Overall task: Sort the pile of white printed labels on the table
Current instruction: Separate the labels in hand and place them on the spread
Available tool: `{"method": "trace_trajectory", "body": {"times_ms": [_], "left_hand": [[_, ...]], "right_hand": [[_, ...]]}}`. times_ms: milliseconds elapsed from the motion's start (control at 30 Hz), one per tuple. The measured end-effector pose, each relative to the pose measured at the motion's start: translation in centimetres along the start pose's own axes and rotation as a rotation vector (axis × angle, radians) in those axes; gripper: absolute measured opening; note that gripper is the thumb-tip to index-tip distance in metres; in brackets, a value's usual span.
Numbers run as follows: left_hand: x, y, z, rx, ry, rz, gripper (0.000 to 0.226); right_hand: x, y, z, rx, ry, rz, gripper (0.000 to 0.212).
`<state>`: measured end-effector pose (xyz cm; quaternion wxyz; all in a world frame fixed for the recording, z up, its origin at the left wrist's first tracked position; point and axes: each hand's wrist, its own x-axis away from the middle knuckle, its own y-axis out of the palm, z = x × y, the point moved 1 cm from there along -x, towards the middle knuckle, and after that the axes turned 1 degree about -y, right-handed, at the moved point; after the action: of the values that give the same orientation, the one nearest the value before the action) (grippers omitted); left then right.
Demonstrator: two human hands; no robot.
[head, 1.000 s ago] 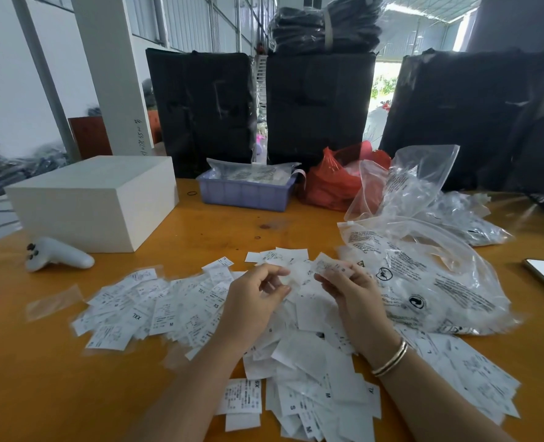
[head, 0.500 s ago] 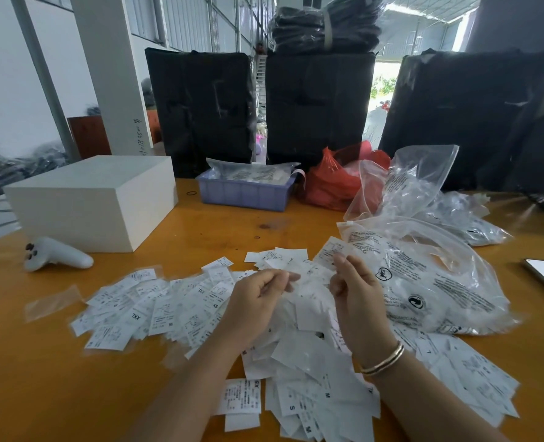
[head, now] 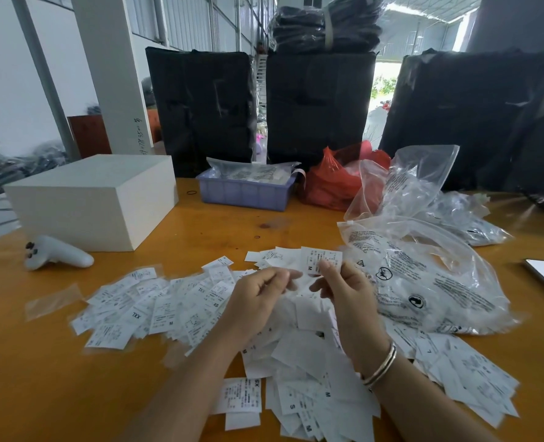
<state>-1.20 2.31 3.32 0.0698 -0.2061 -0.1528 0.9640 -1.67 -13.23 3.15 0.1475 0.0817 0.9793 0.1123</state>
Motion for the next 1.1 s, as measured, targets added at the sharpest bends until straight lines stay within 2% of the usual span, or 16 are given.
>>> {"method": "trace_trajectory", "body": {"times_ms": [200,467,667,933,1100], "left_hand": [[-0.30,-0.23,0.06,0.084,-0.040,0.055,0.021],[-0.37,-0.20,-0.04,0.109,-0.034,0.109,0.022],[-0.34,-0.23,-0.10,-0.191,0.168,0.234,0.016],[-0.13,0.02,0.44,-0.185,0.218,0.149,0.016],[-0.06,-0.03,0.45,-0.108,0.133,0.108,0.020]], "right_hand": [[-0.16,-0.09,-0.07,-0.047,0.019,0.006,0.011],[0.00,-0.28,-0.11,0.025,-0.031,0.012,0.011],[0.17,-0.13,0.06,0.013,-0.053,0.065,0.013],[0.08,-0.13,-0.09,-0.017,-0.058,0.022,0.008],[-0.12,-0.21,0.21,0.018,-0.081,-0.033,0.009]]}}
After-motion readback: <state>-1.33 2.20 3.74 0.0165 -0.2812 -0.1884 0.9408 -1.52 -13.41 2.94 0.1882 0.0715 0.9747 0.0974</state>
